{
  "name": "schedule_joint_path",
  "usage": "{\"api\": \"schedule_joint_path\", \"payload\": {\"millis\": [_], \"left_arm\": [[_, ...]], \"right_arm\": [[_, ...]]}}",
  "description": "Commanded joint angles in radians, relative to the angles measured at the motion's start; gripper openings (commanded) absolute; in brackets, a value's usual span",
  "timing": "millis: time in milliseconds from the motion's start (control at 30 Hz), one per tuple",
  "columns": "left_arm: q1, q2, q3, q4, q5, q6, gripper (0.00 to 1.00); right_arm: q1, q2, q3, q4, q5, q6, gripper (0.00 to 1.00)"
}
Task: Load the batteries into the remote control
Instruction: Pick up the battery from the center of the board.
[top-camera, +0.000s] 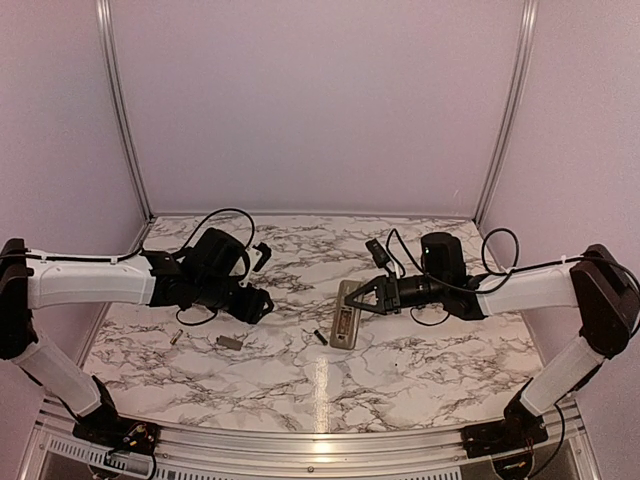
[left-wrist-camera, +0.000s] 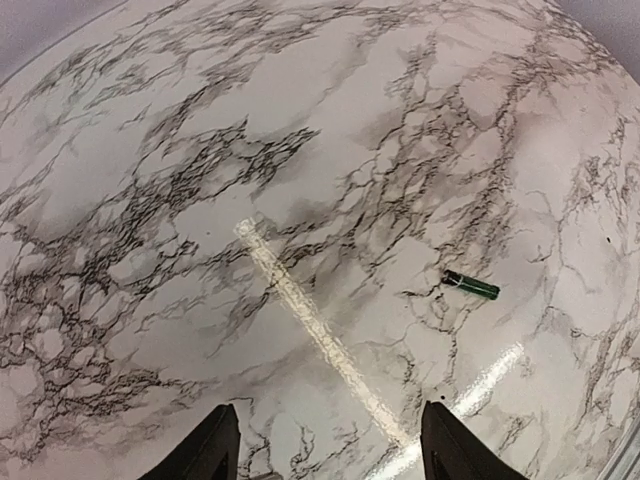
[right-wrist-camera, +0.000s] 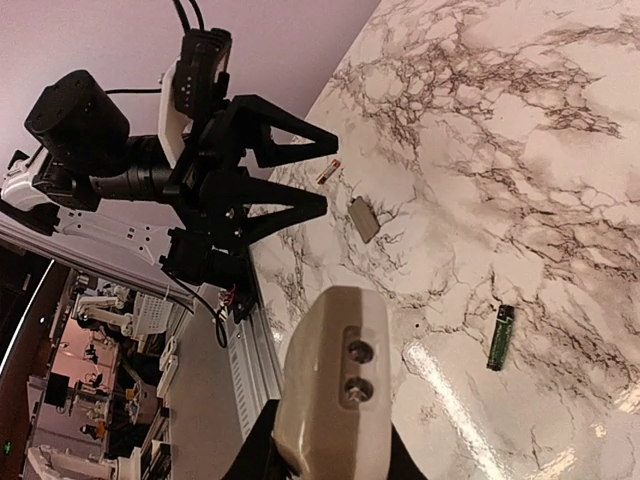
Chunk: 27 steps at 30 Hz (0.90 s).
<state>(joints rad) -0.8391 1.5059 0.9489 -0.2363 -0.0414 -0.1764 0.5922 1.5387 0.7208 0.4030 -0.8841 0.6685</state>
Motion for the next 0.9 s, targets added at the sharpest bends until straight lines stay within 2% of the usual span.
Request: {"api": "schedule_joint_path", "payload": {"millis": [0,167,333,533,733,800,867], "left_arm": [[0.095,-0.015,-0.013,-0.247,-0.116,-0.12,0.62],[0.189,-0.089,-0.078,-0.344,-0.119,-0.156,0.56],[0.195,-0.063,-0.066,-0.281,0.028,-0.16,0.44],[0.066,0.03,0.021,-0.162,0.078,-0.225,0.48],[-0.068,0.183,0.129,-0.042,0.056,-0.308,0.52],[-0.107,0.225,0.165,-0.021,0.025,-0.269,0.53],[-0.136,0.268,0.219,-0.035,0.013,-0.157,0.57]], "right_arm": [[-0.008,-0.003,0.005,-0.008,0.001,-0.021,0.0],[-0.008,0.013,0.001,-0.003,-0.003,-0.024,0.0],[-0.018,0.027,-0.001,-0.032,-0.007,-0.039,0.0],[-0.1,0.009,-0.033,-0.08,0.002,-0.045,0.0],[-0.149,-0.002,-0.063,-0.089,-0.005,-0.036,0.0],[-0.155,-0.006,-0.069,-0.093,-0.006,-0.039,0.0],[-0.16,-0.01,-0.07,-0.101,-0.008,-0.045,0.0]]}}
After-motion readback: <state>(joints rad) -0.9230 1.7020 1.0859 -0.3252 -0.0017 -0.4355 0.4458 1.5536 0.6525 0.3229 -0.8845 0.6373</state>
